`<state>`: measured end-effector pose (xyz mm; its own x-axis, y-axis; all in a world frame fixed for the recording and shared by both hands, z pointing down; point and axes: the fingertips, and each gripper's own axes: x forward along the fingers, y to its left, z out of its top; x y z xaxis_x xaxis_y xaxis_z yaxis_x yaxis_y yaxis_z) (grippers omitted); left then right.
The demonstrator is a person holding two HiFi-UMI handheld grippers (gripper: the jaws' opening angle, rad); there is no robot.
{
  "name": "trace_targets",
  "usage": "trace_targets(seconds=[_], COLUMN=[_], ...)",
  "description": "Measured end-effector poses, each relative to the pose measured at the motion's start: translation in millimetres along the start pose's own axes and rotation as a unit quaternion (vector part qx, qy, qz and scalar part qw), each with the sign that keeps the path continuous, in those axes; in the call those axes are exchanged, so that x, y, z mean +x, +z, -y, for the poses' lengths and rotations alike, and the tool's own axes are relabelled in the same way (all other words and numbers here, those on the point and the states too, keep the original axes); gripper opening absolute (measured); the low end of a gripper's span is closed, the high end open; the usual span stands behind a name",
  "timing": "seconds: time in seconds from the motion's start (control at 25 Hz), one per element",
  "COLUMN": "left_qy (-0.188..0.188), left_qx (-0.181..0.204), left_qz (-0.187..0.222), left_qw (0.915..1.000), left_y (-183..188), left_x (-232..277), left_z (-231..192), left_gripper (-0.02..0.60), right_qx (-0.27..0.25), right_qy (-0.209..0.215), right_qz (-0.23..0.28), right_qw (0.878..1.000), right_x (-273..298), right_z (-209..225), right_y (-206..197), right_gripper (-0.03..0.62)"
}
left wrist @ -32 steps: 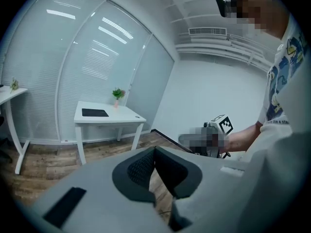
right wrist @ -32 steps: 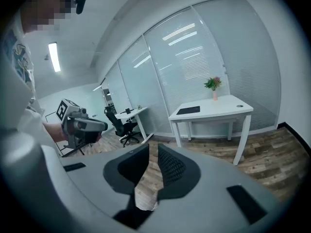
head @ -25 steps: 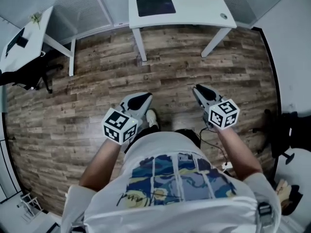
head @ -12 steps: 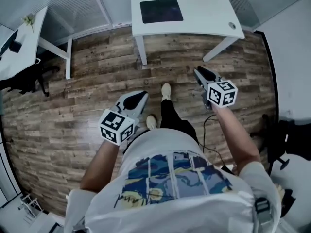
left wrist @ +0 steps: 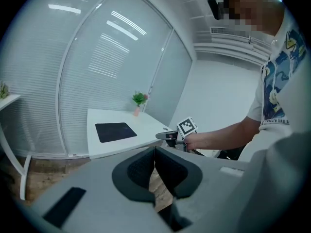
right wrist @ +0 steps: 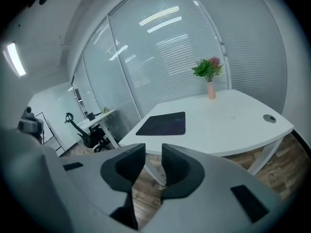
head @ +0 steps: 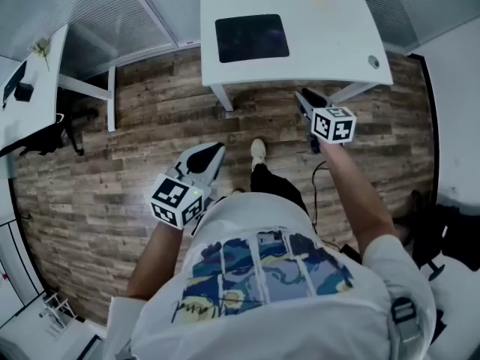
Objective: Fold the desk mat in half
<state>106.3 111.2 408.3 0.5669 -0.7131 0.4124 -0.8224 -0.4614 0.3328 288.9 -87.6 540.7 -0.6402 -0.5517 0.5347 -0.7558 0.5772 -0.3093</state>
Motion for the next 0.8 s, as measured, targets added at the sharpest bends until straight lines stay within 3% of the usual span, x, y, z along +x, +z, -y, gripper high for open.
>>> trace_targets(seconds=[0.24, 0.44, 0.8], left_qy=[0.017, 0.019, -0.012], left_qx=[-0.013, -0.020, -0.008], left_qz=[-0.011, -0.019, -0.031], left_qw=[0.9997, 0.9995, 0.9994], left_y=[34, 47, 72], left_x=[54, 81, 90], left_z=[-32, -60, -114], left_gripper=[0.003, 0.003, 0.003], right_qx=[0.028, 0.037, 0.068], right_qy=[-0.012, -0.031, -0.110], right_qz=[-0.021, -0.033, -0.081], right_qw=[0.999, 0.998, 0.988], right_x=[80, 133, 183], right_z=[54, 75, 108], right_y=[24, 40, 34], right_gripper=[0.120, 0.132, 0.153])
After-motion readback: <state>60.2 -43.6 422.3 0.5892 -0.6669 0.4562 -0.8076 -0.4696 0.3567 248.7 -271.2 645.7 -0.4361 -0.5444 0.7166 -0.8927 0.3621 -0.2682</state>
